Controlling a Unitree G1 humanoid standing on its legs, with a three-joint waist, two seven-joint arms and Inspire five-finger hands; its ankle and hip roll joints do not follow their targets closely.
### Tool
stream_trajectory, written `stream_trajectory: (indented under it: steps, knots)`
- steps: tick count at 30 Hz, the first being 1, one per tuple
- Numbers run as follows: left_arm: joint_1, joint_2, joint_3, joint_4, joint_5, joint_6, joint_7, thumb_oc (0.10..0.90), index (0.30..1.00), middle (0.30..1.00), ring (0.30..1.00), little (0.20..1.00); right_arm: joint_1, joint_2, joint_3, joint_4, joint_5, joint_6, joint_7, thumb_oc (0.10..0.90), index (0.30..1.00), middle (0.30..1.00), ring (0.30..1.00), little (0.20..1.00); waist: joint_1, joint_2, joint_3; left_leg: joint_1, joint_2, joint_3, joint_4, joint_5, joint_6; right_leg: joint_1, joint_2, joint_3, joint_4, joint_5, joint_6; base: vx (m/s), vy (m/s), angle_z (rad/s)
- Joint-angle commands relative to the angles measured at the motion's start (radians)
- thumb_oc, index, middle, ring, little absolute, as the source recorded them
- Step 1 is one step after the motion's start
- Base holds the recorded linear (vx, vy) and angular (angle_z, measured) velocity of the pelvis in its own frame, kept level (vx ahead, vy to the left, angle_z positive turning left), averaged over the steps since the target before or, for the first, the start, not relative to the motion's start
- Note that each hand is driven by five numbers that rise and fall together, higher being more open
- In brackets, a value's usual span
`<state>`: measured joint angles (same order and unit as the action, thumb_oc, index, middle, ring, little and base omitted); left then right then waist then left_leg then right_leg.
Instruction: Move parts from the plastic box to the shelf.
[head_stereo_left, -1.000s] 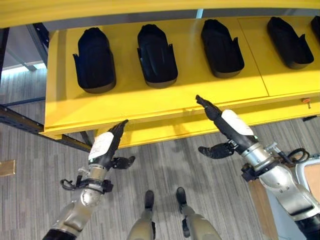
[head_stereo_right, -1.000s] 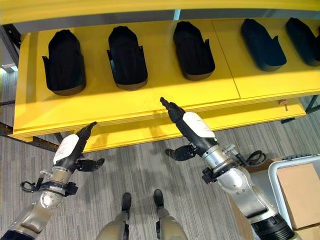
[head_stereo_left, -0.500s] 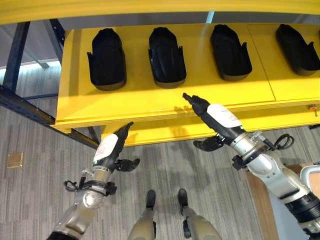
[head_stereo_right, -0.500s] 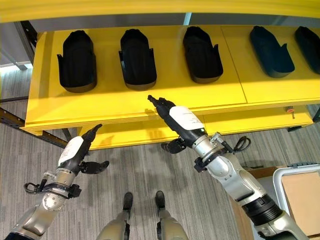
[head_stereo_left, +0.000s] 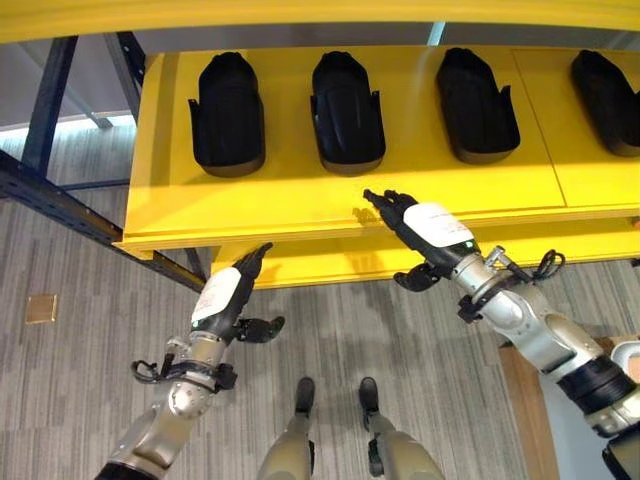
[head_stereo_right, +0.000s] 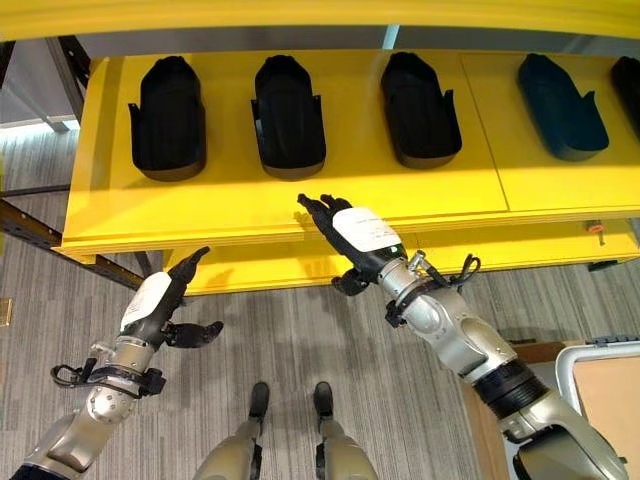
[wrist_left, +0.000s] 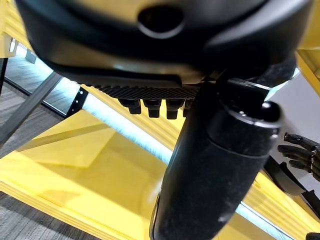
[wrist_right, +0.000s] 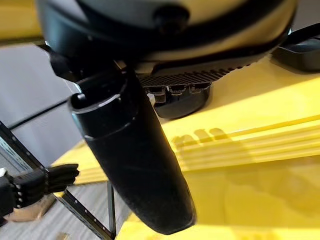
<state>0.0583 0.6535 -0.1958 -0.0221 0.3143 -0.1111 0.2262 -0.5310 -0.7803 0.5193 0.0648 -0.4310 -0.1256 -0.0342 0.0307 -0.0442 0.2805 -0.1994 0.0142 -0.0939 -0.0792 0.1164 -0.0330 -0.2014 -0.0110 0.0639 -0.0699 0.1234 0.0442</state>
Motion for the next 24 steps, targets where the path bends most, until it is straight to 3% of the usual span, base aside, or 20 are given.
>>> stream_trajectory:
  steps: [1, 24]
  knots:
    - [-0.019, 0.044, 0.032, -0.133, -0.047, -0.080, 0.023, 0.900, 1.000, 1.000, 1.000, 1.000, -0.149, 0.014, 0.034, -0.018, -0.024, -0.027, -0.080, 0.900, 1.000, 1.000, 1.000, 1.000, 0.004, -0.029, -0.052, 0.032, -0.034, 0.067, 0.029, -0.067, 0.071, -0.057, -0.039, -0.013, 0.117, -0.052, 0.026, 0.00, 0.007, 0.03]
    - [-0.053, 0.054, 0.020, -0.138, -0.055, -0.073, 0.052, 0.900, 1.000, 1.000, 1.000, 1.000, -0.396, 0.060, 0.183, 0.269, -0.046, 0.034, -0.100, 0.900, 1.000, 1.000, 1.000, 1.000, 0.038, -0.027, -0.003, -0.012, -0.041, 0.060, 0.044, -0.064, 0.072, -0.087, -0.047, -0.020, 0.121, -0.046, 0.024, 0.00, 0.005, 0.03]
